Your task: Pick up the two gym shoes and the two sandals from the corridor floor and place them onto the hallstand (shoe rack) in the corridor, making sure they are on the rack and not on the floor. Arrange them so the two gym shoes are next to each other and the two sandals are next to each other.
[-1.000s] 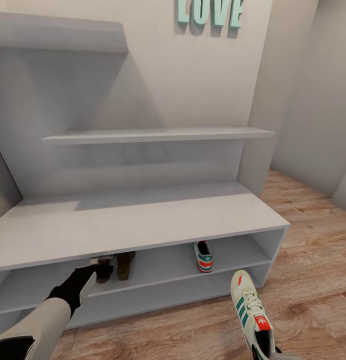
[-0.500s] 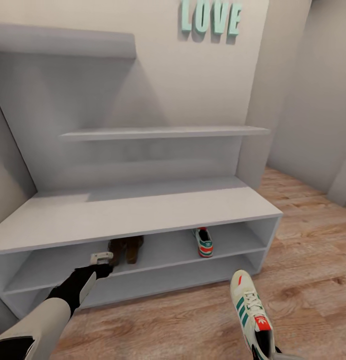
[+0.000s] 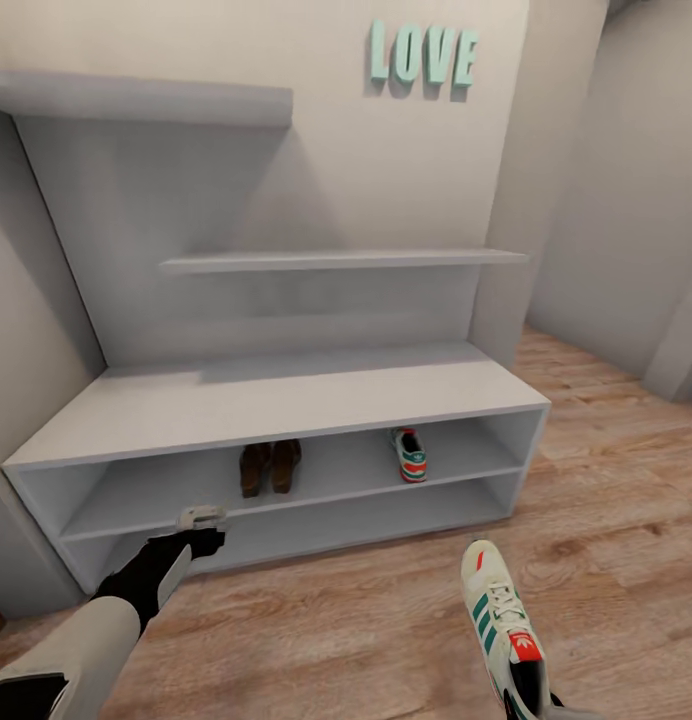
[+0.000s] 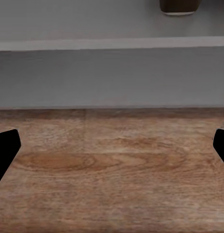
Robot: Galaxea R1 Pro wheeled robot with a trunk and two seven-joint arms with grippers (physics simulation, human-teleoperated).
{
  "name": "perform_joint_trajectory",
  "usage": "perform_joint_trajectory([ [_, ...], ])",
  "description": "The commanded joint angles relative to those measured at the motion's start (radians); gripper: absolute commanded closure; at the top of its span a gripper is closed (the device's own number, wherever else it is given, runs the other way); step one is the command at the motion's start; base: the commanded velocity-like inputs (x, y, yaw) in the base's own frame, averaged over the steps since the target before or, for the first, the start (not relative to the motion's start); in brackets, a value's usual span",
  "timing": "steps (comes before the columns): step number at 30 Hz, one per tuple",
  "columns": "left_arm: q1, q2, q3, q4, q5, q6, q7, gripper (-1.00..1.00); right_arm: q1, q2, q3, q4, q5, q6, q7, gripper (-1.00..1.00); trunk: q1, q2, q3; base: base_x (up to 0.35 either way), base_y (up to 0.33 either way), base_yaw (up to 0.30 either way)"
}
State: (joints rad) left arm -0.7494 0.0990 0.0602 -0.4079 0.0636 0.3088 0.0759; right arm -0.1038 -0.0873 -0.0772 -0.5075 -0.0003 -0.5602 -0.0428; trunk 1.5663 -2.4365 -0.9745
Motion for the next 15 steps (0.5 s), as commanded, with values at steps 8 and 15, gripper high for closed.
perform_joint_trajectory([
  [8, 0.114, 0.004, 0.011, 0.001, 0.016, -0.169, -0.004, -1.0, 0.0, 0.0, 0.0, 0.001, 0.0, -0.002, -0.003, 1.0, -0.001, 0.0, -0.001, -0.197, 0.021, 0.0],
  [15, 0.294, 0.005, 0.015, 0.001, 0.024, -0.4, -0.018, -1.0, 0.0, 0.0, 0.004, 0.003, 0.003, -0.001, -0.002, 1.0, -0.001, 0.0, -0.001, -0.011, 0.001, 0.0],
])
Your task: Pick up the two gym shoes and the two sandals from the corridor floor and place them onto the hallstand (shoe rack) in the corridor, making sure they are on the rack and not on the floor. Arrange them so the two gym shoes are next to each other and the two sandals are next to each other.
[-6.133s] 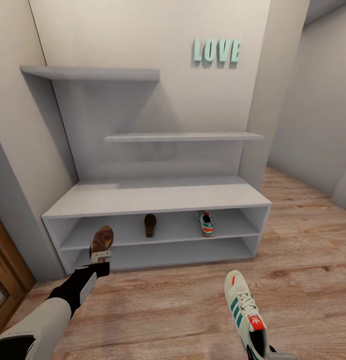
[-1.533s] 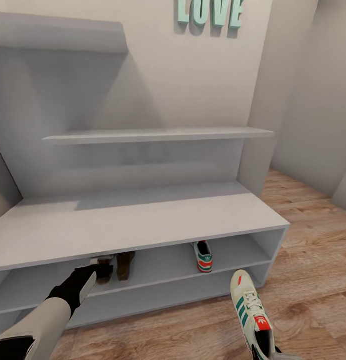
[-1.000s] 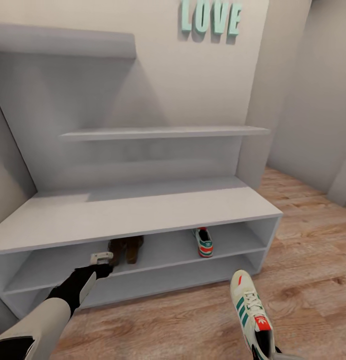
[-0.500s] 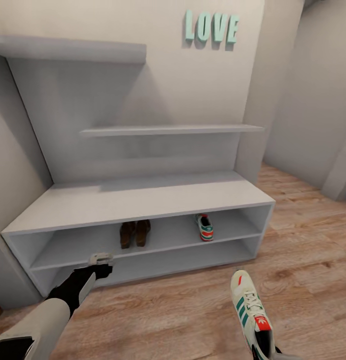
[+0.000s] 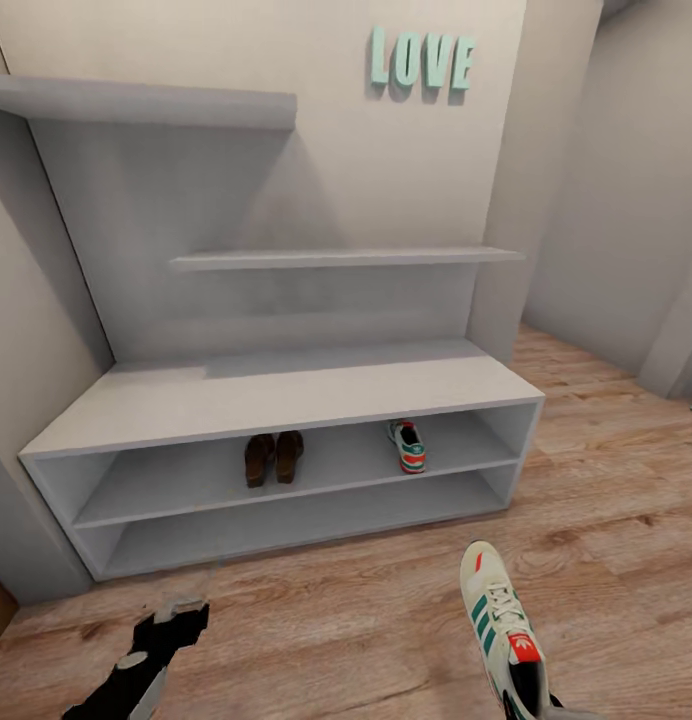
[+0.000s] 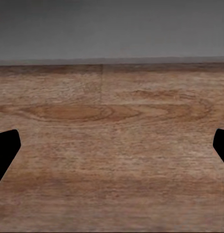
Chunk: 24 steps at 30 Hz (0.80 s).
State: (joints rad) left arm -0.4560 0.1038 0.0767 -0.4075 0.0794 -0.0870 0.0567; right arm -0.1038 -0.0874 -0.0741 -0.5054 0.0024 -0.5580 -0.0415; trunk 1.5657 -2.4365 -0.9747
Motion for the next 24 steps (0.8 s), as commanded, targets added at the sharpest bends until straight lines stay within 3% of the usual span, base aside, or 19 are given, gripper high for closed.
perform_joint_trajectory([
  [1, 0.03, 0.001, -0.002, 0.0, 0.009, -0.043, -0.009, -1.0, 0.0, 0.0, 0.002, 0.001, 0.001, -0.002, -0.003, 1.0, 0.0, 0.0, -0.001, -0.001, 0.0, 0.0],
  [6, 0.13, 0.01, 0.002, 0.008, 0.023, -0.167, -0.065, -1.0, 0.0, 0.001, 0.003, 0.002, 0.002, -0.001, -0.003, 1.0, 0.0, 0.0, -0.001, 0.0, 0.0, 0.0],
  [10, 0.216, 0.021, 0.014, 0.014, 0.078, -0.285, -0.132, -1.0, -0.001, 0.002, 0.003, -0.002, 0.003, 0.026, -0.003, 1.0, 0.0, 0.0, -0.001, 0.0, 0.0, 0.0],
  [13, 0.255, 0.032, 0.018, 0.013, 0.11, -0.328, -0.183, -1.0, -0.001, 0.004, 0.004, -0.009, 0.003, 0.085, -0.003, 1.0, 0.0, 0.0, -0.001, 0.0, 0.0, 0.0],
  [14, 0.282, 0.059, 0.019, 0.015, 0.151, -0.359, -0.257, -1.0, -0.003, 0.007, 0.004, -0.04, 0.011, 0.21, -0.002, 1.0, 0.0, 0.0, -0.001, 0.0, 0.0, 0.0],
  [18, 0.298, 0.076, 0.02, 0.016, 0.196, -0.371, -0.325, -1.0, -0.018, 0.018, 0.006, -0.095, 0.031, 0.375, -0.003, 1.0, 0.0, 0.0, -0.001, 0.0, 0.0, 0.0],
  [20, 0.314, 0.082, 0.022, 0.015, 0.229, -0.374, -0.367, -1.0, -0.044, 0.05, 0.007, -0.163, 0.044, 0.526, -0.003, 1.0, 0.0, 0.0, -0.001, 0.0, 0.0, 0.0],
  [21, 0.322, 0.085, 0.022, 0.015, 0.241, -0.376, -0.384, -1.0, -0.065, 0.081, 0.008, -0.212, 0.05, 0.623, -0.004, 1.0, 0.0, 0.0, -0.001, 0.0, 0.0, 0.0],
  [24, 0.327, 0.087, 0.023, 0.016, 0.251, -0.377, -0.397, -1.0, -0.108, 0.136, 0.014, -0.268, 0.056, 0.742, -0.006, 1.0, 0.0, 0.0, -0.001, 0.0, 0.0, 0.0],
])
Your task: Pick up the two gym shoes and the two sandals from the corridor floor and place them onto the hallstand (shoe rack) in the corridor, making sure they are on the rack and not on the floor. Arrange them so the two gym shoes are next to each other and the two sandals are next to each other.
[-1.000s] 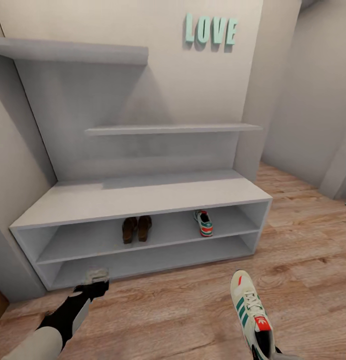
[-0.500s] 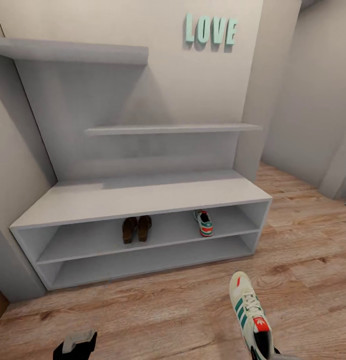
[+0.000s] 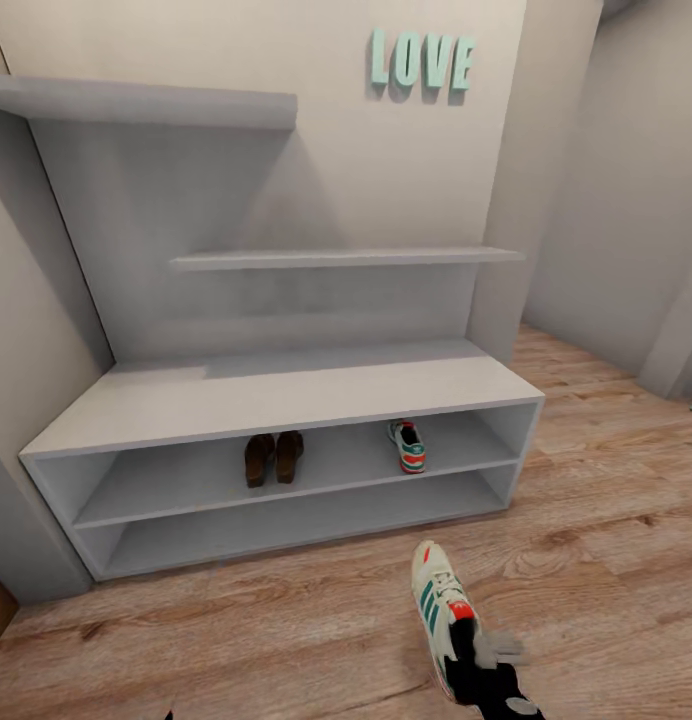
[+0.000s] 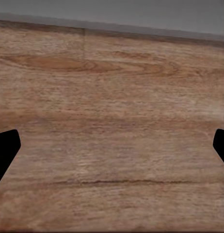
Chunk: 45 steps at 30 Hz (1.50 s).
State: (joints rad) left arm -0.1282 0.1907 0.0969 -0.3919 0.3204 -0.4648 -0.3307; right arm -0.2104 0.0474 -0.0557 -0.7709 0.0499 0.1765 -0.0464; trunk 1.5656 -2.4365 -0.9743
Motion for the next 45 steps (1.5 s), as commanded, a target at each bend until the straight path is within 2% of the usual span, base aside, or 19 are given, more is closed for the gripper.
perform_joint_trajectory([
  [1, 0.0, 0.0, 0.002, 0.001, 0.01, 0.001, -0.011, -1.0, -0.013, 0.012, 0.001, -0.008, 0.009, 0.025, -0.002, 1.0, 0.0, 0.0, -0.001, 0.0, 0.0, 0.0],
  [3, 0.002, 0.001, 0.002, 0.002, 0.012, 0.0, -0.015, -1.0, -0.063, 0.052, 0.034, -0.02, 0.011, 0.077, -0.014, 1.0, 0.0, 0.0, -0.001, 0.0, 0.0, 0.0],
  [4, 0.003, 0.0, 0.001, 0.002, 0.012, 0.0, -0.016, -1.0, -0.101, 0.074, 0.066, -0.023, 0.011, 0.102, -0.05, 1.0, 0.0, 0.0, -0.001, 0.0, 0.0, 0.0],
  [5, 0.003, 0.0, 0.0, 0.002, 0.012, 0.0, -0.017, -1.0, -0.123, 0.085, 0.085, -0.025, 0.01, 0.115, -0.079, 1.0, 0.0, 0.0, -0.001, 0.0, 0.0, 0.0],
  [9, 0.003, -0.001, 0.001, 0.002, 0.012, 0.0, -0.017, -1.0, -0.188, 0.111, 0.126, -0.031, 0.005, 0.164, -0.182, 1.0, 0.0, 0.0, -0.001, 0.0, 0.0, 0.0],
  [15, 0.003, 0.001, 0.002, 0.001, 0.013, 0.0, -0.018, -1.0, -0.209, 0.127, 0.135, -0.038, 0.003, 0.183, -0.207, 1.0, 0.0, 0.0, -0.001, 0.0, 0.0, 0.0],
  [23, 0.003, 0.006, 0.003, -0.008, 0.013, 0.0, -0.019, -1.0, -0.211, 0.127, 0.136, -0.037, 0.003, 0.184, -0.21, 1.0, 0.0, 0.0, -0.001, 0.0, 0.0, 0.0],
  [30, 0.002, 0.029, 0.003, -0.014, 0.015, 0.0, -0.045, -1.0, -0.211, 0.127, 0.137, -0.036, 0.004, 0.184, -0.21, 1.0, 0.0, 0.0, -0.001, 0.0, 0.063, 0.0],
  [35, 0.002, 0.028, -0.001, -0.015, 0.006, 0.0, -0.063, -1.0, -0.211, 0.127, 0.137, -0.037, 0.004, 0.185, -0.211, 1.0, 0.0, 0.0, -0.001, 0.042, 0.218, 0.0],
  [45, 0.002, 0.026, -0.011, -0.014, 0.0, 0.0, -0.065, -1.0, -0.211, 0.127, 0.136, -0.039, 0.008, 0.184, -0.211, 1.0, 0.0, 0.0, -0.001, 0.078, 0.028, 0.0],
])
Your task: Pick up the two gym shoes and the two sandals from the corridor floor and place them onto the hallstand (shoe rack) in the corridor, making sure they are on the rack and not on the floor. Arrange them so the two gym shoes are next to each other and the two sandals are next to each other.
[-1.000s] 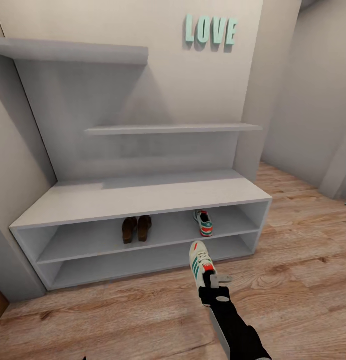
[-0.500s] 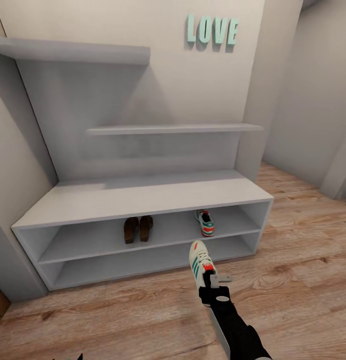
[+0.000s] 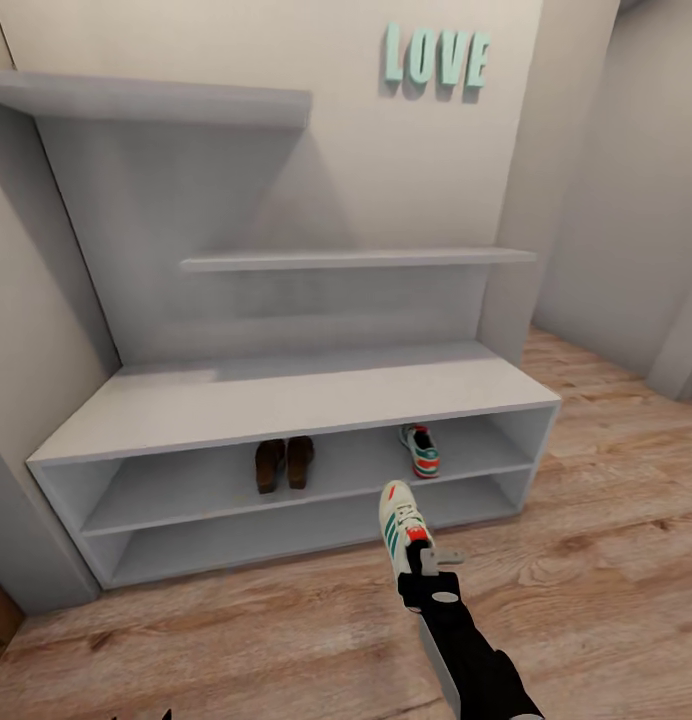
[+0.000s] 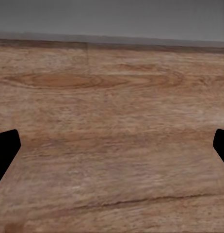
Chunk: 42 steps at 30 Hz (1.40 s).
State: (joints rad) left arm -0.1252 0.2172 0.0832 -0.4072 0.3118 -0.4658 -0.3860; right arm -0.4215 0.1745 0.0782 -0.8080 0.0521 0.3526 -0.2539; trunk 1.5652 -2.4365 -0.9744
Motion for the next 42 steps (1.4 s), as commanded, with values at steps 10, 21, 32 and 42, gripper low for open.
perform_joint_trajectory([
  [10, -0.001, -0.001, 0.0, 0.002, 0.009, 0.001, -0.01, -1.0, 0.0, 0.0, 0.002, -0.002, 0.005, 0.008, -0.004, 1.0, 0.0, 0.0, -0.001, 0.304, 0.001, 0.0],
  [21, -0.001, -0.002, 0.0, 0.008, 0.009, 0.001, -0.01, -1.0, 0.0, 0.0, 0.002, -0.002, 0.005, 0.008, -0.004, 1.0, 0.0, 0.0, -0.001, 0.115, 0.0, 0.0],
  [32, -0.001, -0.001, 0.002, 0.005, 0.009, 0.003, -0.01, -1.0, 0.0, 0.0, 0.002, -0.002, 0.005, 0.008, -0.004, 1.0, 0.0, 0.0, -0.001, 0.209, 0.0, 0.0],
  [42, -0.001, -0.001, 0.0, 0.001, 0.009, 0.003, -0.01, -1.0, 0.0, 0.0, -0.002, -0.003, 0.005, 0.008, -0.004, 1.0, 0.012, -0.021, -0.013, 0.006, 0.0, 0.0],
])
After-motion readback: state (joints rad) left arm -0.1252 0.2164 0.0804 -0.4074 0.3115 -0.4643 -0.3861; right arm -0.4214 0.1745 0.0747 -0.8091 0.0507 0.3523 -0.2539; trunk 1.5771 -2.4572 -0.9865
